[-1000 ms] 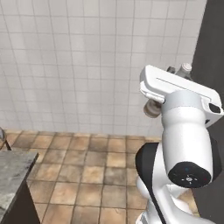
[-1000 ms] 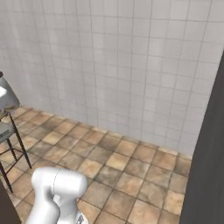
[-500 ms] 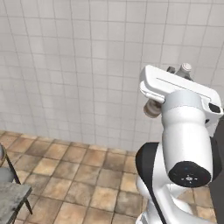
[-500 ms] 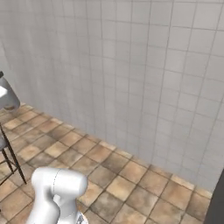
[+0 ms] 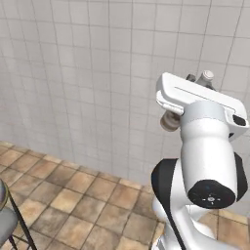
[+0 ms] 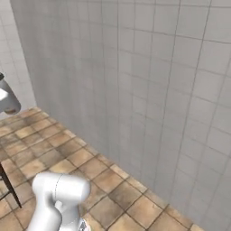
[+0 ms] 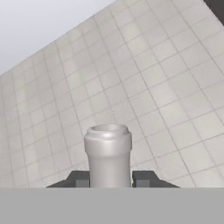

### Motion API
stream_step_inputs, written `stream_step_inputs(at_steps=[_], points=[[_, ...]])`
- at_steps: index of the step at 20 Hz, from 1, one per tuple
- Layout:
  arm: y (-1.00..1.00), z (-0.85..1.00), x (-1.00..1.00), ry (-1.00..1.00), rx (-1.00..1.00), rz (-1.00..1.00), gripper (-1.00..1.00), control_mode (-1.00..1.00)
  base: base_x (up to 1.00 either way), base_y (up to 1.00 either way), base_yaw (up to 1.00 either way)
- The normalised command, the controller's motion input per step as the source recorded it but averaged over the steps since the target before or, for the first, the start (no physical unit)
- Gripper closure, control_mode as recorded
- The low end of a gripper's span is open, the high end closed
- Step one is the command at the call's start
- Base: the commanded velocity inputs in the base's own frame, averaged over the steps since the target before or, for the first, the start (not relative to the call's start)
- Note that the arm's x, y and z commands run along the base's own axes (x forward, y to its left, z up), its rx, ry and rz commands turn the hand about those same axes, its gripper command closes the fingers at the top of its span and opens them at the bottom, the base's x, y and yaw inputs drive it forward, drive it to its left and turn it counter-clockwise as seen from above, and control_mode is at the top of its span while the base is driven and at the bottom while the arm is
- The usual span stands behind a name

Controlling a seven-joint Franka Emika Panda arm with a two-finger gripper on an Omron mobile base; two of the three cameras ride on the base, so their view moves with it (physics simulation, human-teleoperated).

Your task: There is a bowl on the dining counter. Grab a lemon wedge from the fridge and place it in the bowl. Then get the liquor bottle and glass cup from the cabinet and place them next to the bowl.

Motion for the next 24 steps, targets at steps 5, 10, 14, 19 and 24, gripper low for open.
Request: stream_step_inputs(at_steps=[5, 10, 14, 19, 24], points=[[0.00, 0.00, 0.00, 0.00, 0.00, 0.00, 1.00, 1.00, 1.00, 0.01, 0.38], [0.00, 0.00, 0.00, 0.00, 0.00, 0.00, 1.00, 1.00, 1.00, 0.00, 0.43], [0.00, 0.00, 0.00, 0.00, 0.00, 0.00, 1.00, 1.00, 1.00, 0.00, 0.49], [0.00, 0.00, 0.00, 0.00, 0.00, 0.00, 1.00, 1.00, 0.97, 0.00, 0.57], [0.00, 0.00, 0.00, 0.00, 0.00, 0.00, 1.00, 1.00, 0.84, -0.04, 0.62]])
